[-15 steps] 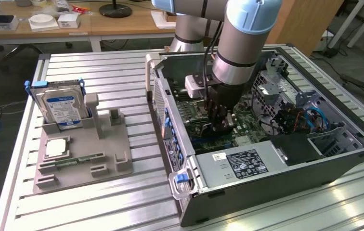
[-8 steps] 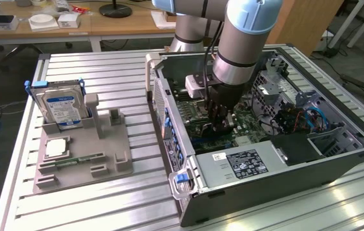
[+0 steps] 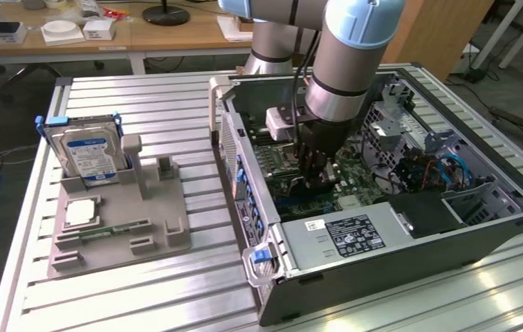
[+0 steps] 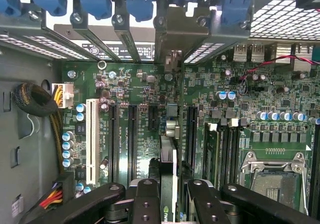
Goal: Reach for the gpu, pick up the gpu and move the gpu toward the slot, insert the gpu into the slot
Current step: 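Insert the gpu into the slot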
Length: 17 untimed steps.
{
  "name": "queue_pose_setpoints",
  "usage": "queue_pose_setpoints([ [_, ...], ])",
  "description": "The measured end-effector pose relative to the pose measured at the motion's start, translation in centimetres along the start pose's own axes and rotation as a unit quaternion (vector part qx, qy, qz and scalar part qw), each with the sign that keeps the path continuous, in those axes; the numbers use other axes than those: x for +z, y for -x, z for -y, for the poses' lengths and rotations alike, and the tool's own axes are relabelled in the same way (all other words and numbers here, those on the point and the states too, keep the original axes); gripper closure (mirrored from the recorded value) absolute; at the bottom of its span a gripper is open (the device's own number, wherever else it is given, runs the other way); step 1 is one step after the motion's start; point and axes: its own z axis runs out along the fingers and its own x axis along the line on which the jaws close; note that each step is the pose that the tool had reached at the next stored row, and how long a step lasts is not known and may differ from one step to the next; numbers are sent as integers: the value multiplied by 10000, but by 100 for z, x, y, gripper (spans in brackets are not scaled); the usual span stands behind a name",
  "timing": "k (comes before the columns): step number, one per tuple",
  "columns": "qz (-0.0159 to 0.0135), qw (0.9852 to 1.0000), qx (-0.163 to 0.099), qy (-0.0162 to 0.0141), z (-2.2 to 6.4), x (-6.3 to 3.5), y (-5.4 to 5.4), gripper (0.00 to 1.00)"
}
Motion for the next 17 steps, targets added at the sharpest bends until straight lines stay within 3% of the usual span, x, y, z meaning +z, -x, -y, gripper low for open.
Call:
queue_pose_setpoints([
  [17,1,10000,1,0,-13,14,5,74],
])
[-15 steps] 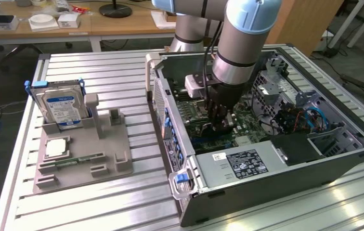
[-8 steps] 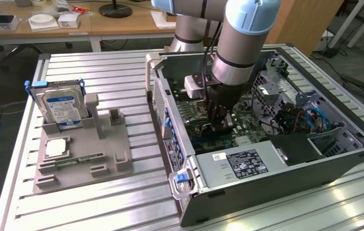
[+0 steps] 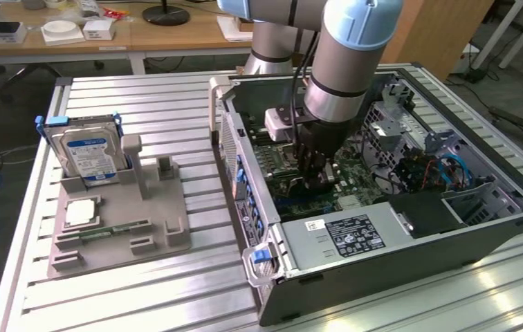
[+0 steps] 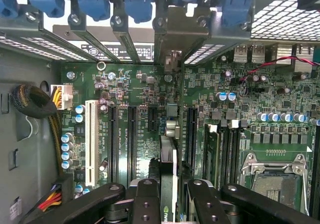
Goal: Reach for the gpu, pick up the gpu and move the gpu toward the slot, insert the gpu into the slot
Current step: 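Insert the gpu into the slot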
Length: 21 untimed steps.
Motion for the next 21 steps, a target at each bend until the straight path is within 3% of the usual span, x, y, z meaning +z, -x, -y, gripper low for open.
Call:
queue_pose_setpoints([
  [21,0,10000,0,2,-3,14,16,74],
])
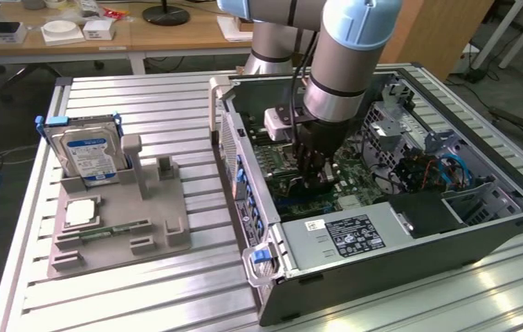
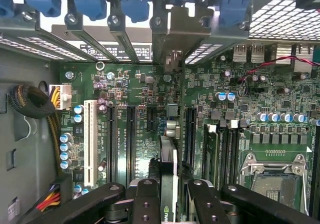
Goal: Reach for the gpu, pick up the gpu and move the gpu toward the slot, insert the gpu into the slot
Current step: 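Insert the gpu into the slot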
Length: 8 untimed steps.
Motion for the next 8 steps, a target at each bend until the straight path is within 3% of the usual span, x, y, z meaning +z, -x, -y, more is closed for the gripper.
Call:
queue_pose_setpoints([
  [8,-1,10000,0,0,-8,9,0,74],
])
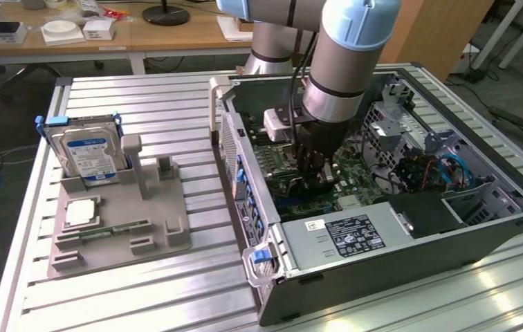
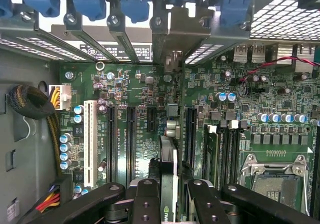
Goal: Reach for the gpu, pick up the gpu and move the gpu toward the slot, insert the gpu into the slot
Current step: 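Insert the gpu into the slot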
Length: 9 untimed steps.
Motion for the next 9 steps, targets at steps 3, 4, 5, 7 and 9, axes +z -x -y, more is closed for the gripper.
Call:
queue_pose_setpoints([
  [3,1,10000,0,0,0,1,0,74],
  [4,1,10000,0,0,-1,1,0,74],
  [5,1,10000,0,-1,-3,1,0,74],
  [7,3,10000,0,-2,-5,1,1,74],
  [9,3,10000,0,-2,-5,1,0,74],
])
